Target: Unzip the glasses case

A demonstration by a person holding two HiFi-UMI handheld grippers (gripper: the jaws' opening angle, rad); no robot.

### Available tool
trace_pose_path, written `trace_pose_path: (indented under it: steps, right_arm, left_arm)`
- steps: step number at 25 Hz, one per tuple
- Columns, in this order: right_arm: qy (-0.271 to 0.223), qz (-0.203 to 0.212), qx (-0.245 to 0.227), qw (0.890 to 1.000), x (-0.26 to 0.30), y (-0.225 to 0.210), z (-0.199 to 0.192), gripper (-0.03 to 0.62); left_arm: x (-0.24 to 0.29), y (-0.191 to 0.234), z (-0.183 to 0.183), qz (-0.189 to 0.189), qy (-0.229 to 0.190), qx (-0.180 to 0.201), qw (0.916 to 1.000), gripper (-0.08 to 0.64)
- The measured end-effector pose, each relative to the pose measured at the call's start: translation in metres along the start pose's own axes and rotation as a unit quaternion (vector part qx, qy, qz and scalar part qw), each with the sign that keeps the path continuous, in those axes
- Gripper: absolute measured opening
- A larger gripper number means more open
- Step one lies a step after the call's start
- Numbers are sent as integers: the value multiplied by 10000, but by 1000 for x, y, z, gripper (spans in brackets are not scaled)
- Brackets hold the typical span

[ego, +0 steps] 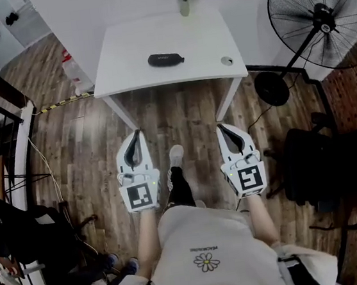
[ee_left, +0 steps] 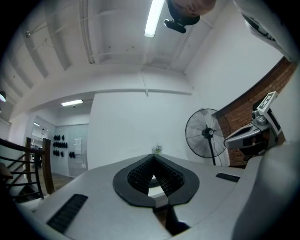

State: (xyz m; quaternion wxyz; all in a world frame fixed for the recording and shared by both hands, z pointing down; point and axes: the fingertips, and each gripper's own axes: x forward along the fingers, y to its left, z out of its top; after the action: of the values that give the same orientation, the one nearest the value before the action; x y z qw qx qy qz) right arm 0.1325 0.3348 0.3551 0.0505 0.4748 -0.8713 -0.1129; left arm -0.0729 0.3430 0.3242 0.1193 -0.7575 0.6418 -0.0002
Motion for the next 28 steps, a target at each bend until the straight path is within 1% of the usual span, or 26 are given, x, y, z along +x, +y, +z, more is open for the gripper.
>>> trace_pose_path:
  steps: [3,7,11,14,16,19,22,25,28]
  right_arm:
    - [65,-43,-5,10000,40,-20,-9,8]
    - [185,-212,208,9994,109,-47,-16,8]
    - [106,-465,192,9987,191,-74,-7,6]
    - [189,-712,97,9972,247,-98,-7,8]
    - [221,-829,134,9962,282,-112,-8,6]
    - [294,-863,127,9958,321,-123,-10,6]
    - [361,-831,154,9958,353,-132,-14,6]
    - [481,-731,230,9959,371,-140,-24,6]
    - [597,-653,369,9954,386,-153,-35,6]
  left_arm:
    - [53,16,-12,-17,-40,62,10000,12]
    - [133,40,-18,-146,-116,17,9998,12]
    - [219,72,-19,-235,-270,-206,9991,12]
    - [275,95,-22,-283,-388,-343,9983,12]
    - [308,106,-28,-372,-386,-406,9977,12]
    - [341,118,-45,-500,-252,-461,9974,12]
    - [370,126,-61,-536,-125,-533,9971,12]
    - [385,122,-73,-635,-15,-531,9966,12]
    - [396,115,-78,-784,-72,-562,9953,12]
